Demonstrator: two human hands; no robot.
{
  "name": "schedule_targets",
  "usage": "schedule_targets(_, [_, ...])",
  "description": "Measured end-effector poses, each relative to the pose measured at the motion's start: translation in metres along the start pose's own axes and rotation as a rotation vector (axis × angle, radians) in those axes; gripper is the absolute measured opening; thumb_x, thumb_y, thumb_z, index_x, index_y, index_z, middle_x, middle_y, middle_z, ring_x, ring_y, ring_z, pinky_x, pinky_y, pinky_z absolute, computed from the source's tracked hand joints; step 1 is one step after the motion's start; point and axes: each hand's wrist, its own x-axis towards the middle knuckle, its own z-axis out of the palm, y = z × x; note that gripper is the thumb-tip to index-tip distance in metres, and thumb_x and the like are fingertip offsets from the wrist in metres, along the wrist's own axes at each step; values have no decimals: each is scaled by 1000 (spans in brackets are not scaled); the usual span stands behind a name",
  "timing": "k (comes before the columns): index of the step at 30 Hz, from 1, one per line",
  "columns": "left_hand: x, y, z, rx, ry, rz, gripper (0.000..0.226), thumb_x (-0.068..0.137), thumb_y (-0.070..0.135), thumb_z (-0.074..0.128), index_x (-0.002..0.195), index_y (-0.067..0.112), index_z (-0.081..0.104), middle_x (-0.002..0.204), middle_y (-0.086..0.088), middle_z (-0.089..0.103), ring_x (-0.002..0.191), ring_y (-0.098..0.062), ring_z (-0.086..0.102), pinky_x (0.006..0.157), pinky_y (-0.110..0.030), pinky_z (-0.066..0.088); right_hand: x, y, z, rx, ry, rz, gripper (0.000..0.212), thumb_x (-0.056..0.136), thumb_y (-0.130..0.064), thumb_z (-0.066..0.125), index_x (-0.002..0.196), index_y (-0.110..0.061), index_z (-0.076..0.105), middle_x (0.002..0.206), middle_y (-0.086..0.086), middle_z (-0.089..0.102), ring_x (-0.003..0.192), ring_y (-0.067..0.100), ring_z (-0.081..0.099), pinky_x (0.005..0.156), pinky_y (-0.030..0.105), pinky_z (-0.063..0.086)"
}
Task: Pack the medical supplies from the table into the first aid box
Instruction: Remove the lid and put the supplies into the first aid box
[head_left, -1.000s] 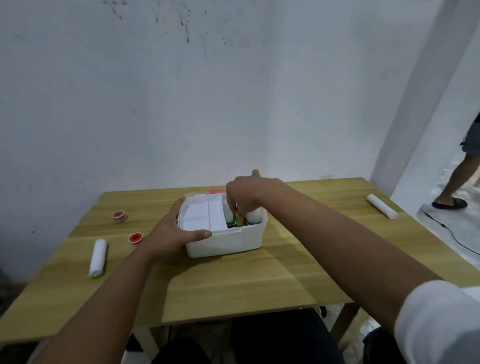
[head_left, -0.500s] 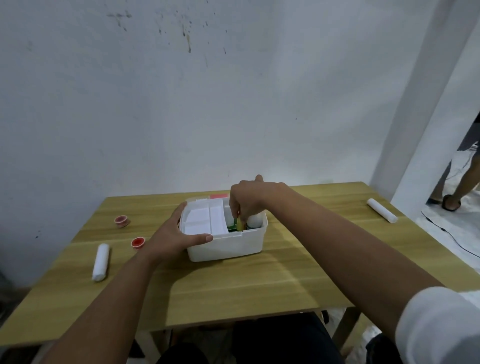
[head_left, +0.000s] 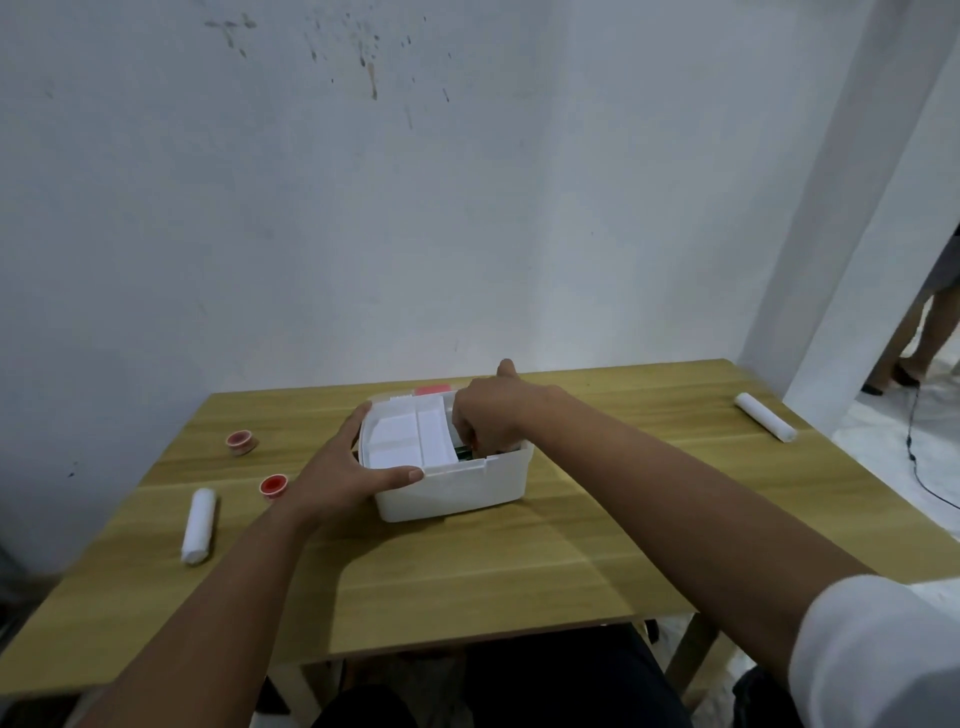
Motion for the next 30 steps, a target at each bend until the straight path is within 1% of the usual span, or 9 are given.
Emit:
schedule_targets(5, [4, -5, -1, 6, -17, 4, 137, 45, 73, 84, 158, 39, 17, 155, 7, 38, 132, -17, 41, 97, -37, 48, -7, 13, -8, 202, 50, -3, 19, 77, -34, 86, 93, -28, 76, 91, -14, 72, 95, 12, 61, 90, 41, 33])
schedule_targets(9, [8, -8, -6, 17, -37, 12, 131, 49, 71, 88, 157, 41, 20, 153, 11, 41, 136, -19, 42, 103, -41, 48, -23, 38, -12, 512, 324, -1, 11, 85, -27, 74, 94, -25, 79, 90, -16, 73, 90, 6, 66, 88, 34, 52])
schedule_targets(11, [10, -8, -8, 30, -56, 0, 129, 52, 67, 89, 158, 40, 20, 153, 13, 40, 134, -17, 42, 104, -40, 47, -34, 59, -14, 663, 445, 99, 16, 86, -17, 69, 97, -19, 81, 85, -13, 72, 80, 2, 66, 81, 23, 52])
schedule_targets(13, [13, -8, -10, 45, -64, -10, 130, 51, 69, 88, 157, 41, 19, 153, 13, 41, 133, -17, 43, 104, -42, 47, -45, 84, -6, 732, 473, 278, 18, 85, -12, 68, 97, -15, 81, 79, -13, 69, 75, 2, 65, 77, 23, 52])
schedule_targets(15, [14, -7, -11, 47, -75, -6, 128, 51, 70, 87, 157, 43, 20, 151, 14, 42, 130, -16, 44, 102, -42, 48, -53, 109, 10, 665, 383, 469, 18, 85, -12, 66, 98, -12, 80, 83, -5, 72, 83, 14, 69, 80, 30, 57])
schedule_targets(18, [15, -3, -15, 19, -133, -2, 118, 53, 68, 89, 152, 49, 26, 147, 15, 47, 130, -17, 48, 100, -46, 52, -67, 127, 36, 499, 44, 691, 14, 83, -16, 74, 91, -7, 67, 86, 7, 67, 90, 27, 70, 78, 36, 58])
schedule_targets(21, [14, 6, -16, -29, -187, -6, 110, 56, 64, 89, 148, 51, 30, 143, 14, 48, 128, -18, 49, 94, -45, 57, -78, 130, 56, 334, -222, 772, 32, 81, -28, 81, 86, -11, 55, 85, 5, 57, 97, 30, 67, 81, 39, 57])
schedule_targets(28, [9, 12, -12, -30, -169, 15, 107, 54, 64, 88, 145, 50, 33, 132, 22, 51, 124, -16, 50, 92, -40, 57, -95, 132, 93, 316, -138, 853, 28, 96, -36, 60, 79, -16, 50, 83, 2, 59, 72, 21, 58, 70, 33, 48])
schedule_targets(30, [7, 14, -12, -38, -178, 24, 106, 54, 62, 88, 144, 50, 33, 130, 26, 50, 121, -14, 50, 87, -36, 58, -97, 133, 85, 399, -43, 807, 28, 94, -35, 61, 80, -12, 55, 82, 3, 61, 77, 23, 64, 71, 34, 54])
